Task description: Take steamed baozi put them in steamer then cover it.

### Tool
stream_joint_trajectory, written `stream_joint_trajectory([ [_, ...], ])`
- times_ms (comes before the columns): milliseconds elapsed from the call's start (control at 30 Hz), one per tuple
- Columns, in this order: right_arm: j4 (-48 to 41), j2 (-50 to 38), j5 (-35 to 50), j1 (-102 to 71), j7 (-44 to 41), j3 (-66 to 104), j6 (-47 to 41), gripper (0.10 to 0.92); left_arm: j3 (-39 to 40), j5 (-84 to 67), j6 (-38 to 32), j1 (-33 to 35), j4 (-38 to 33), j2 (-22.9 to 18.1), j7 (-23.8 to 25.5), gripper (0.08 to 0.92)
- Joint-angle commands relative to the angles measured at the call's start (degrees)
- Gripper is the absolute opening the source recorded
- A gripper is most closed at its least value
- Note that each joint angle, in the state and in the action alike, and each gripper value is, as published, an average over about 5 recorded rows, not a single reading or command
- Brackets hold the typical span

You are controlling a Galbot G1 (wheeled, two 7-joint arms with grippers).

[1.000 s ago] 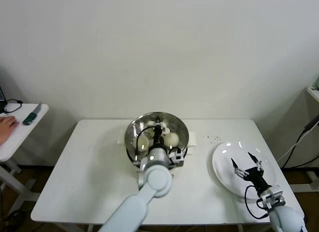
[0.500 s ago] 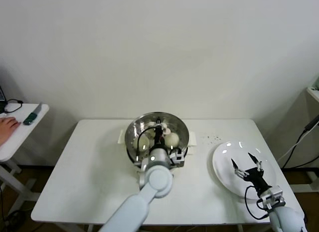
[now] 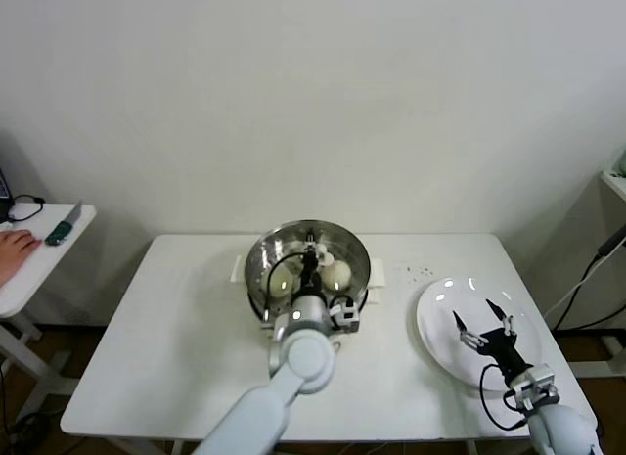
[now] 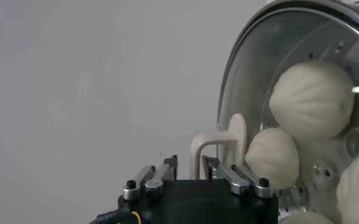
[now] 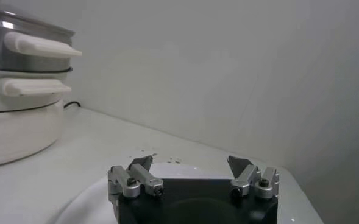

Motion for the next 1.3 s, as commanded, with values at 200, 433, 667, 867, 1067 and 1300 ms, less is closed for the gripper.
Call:
stream_joint_trajectory([
  [200, 0.8, -0.3, -0.1, 0.1, 0.3, 0.1, -1.5, 0.823, 0.2, -4.3, 2.9, 2.3, -9.3, 4.3, 1.5, 0.517],
  [433, 1.3, -0.4, -0.6, 0.3, 0.8, 0.1, -3.0, 0.823, -2.1, -5.7, 2.9, 7.8, -15.4, 6.2, 1.2, 0.716],
  [667, 2.9, -0.6, -1.3, 0.1, 1.1, 0.0, -4.4, 0.823, -5.4, -10.2, 2.9, 13.8, -21.1, 8.7, -3.9, 0.820],
  [867, 4.3, -0.4, 0.2, -0.6, 1.4, 0.6, -4.5, 0.823, -11.0, -25.7, -0.4, 18.9, -25.4, 10.0, -17.6, 0.823],
  [1067, 5.7, 0.2, -0.1, -1.8, 1.3, 1.5, -4.0, 0.823, -20.6, -43.5, -15.0, 25.7, -26.9, 8.7, -34.4, 0.823],
  [1300, 6.5, 1.5, -0.9, -3.6, 1.1, 2.2, -3.0, 0.823, -34.3, -68.3, -36.2, 36.0, -25.6, 3.3, -39.1, 0.823],
])
